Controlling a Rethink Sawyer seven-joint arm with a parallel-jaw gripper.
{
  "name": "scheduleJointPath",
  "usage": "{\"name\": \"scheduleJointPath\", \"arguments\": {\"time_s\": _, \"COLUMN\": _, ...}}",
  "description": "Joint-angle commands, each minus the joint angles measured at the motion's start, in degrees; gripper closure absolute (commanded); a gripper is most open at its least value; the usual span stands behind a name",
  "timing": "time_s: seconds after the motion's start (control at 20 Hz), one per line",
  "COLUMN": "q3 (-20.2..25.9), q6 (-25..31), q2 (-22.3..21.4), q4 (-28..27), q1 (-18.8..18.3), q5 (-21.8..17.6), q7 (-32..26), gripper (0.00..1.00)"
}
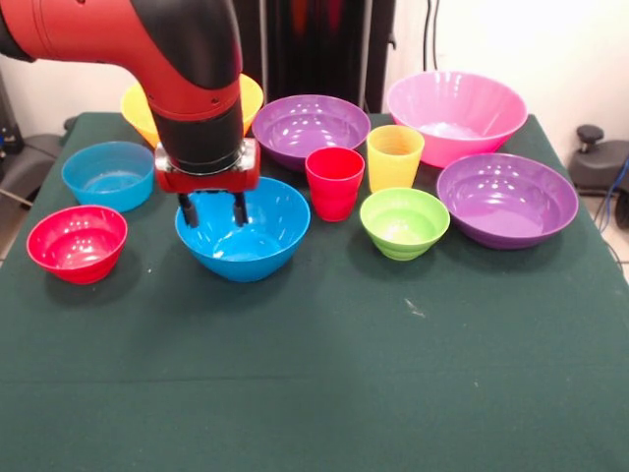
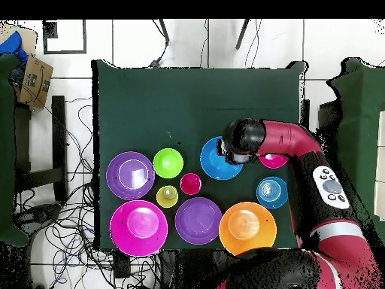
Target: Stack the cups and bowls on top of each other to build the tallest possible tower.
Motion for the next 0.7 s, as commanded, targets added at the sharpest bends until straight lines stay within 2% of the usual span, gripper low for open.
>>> {"name": "scheduleJointPath", "arguments": {"time_s": 0.05, "q3": 0.3, "q6": 4.1, "q2": -0.3, "q4": -3.1, "q1": 1.6, "q5": 3.4, "q7": 4.3, "gripper": 0.00}}
{"name": "scheduleJointPath", "arguments": {"time_s": 0.3, "q3": 1.1, "q6": 6.2, "q2": 0.7, "q4": -5.8, "q1": 1.4, "q5": 4.5, "q7": 0.8, "gripper": 0.00}}
{"name": "scheduleJointPath", "arguments": {"time_s": 0.7, "q3": 0.6, "q6": 6.1, "q2": 1.2, "q4": -7.9, "q1": 1.5, "q5": 2.9, "q7": -2.1, "gripper": 0.00}}
